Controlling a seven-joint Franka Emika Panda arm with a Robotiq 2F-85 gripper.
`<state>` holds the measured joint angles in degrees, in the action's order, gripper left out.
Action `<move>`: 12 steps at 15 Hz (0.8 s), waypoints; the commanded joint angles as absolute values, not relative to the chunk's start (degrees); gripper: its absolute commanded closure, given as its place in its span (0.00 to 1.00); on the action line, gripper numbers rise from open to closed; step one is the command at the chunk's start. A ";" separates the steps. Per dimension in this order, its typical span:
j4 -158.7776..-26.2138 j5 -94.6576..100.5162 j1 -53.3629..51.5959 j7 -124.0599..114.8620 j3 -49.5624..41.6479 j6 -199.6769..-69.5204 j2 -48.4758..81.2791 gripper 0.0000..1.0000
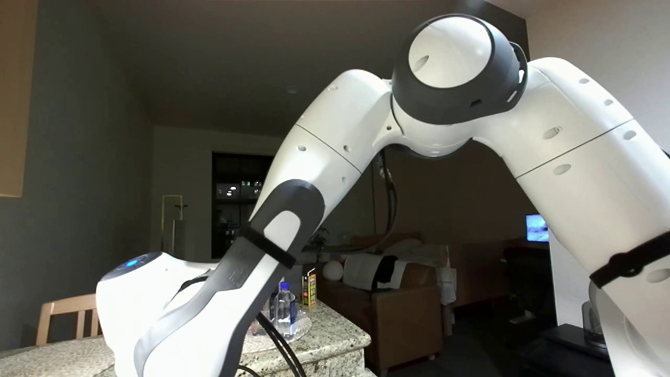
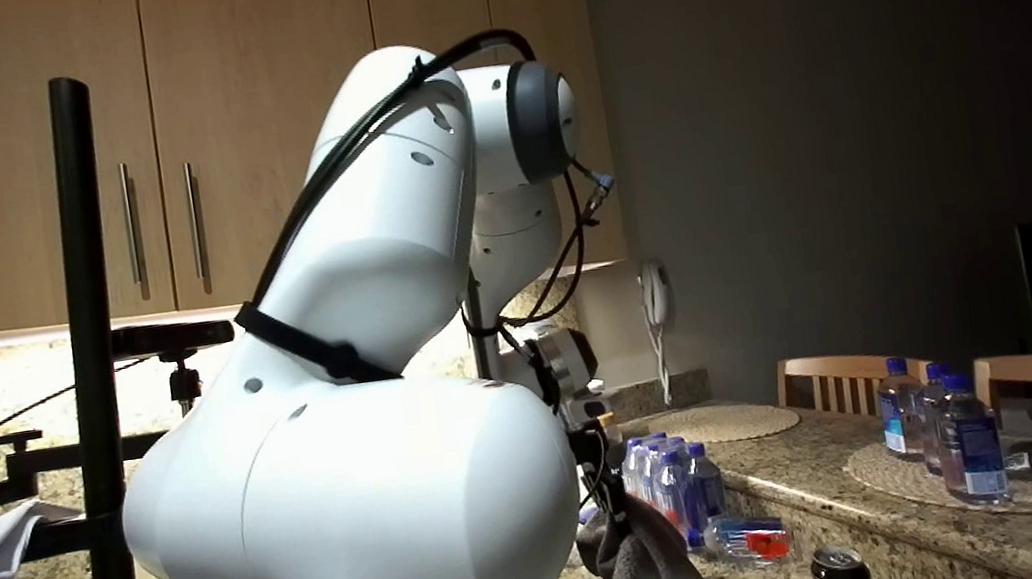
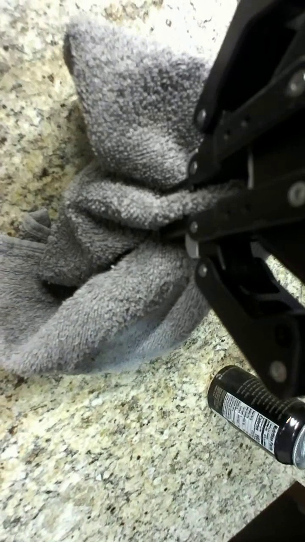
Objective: Move the cloth to the left on the counter
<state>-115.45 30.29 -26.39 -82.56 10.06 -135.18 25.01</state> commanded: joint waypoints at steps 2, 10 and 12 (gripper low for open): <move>-113.56 26.33 -25.94 -79.31 9.18 -133.86 23.94 0.50; -111.95 24.84 -24.86 -78.63 7.73 -133.37 20.90 0.02; -112.40 22.97 -24.12 -77.36 8.28 -132.48 19.35 0.00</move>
<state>-110.87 26.84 -25.41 -81.33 7.35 -134.97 22.90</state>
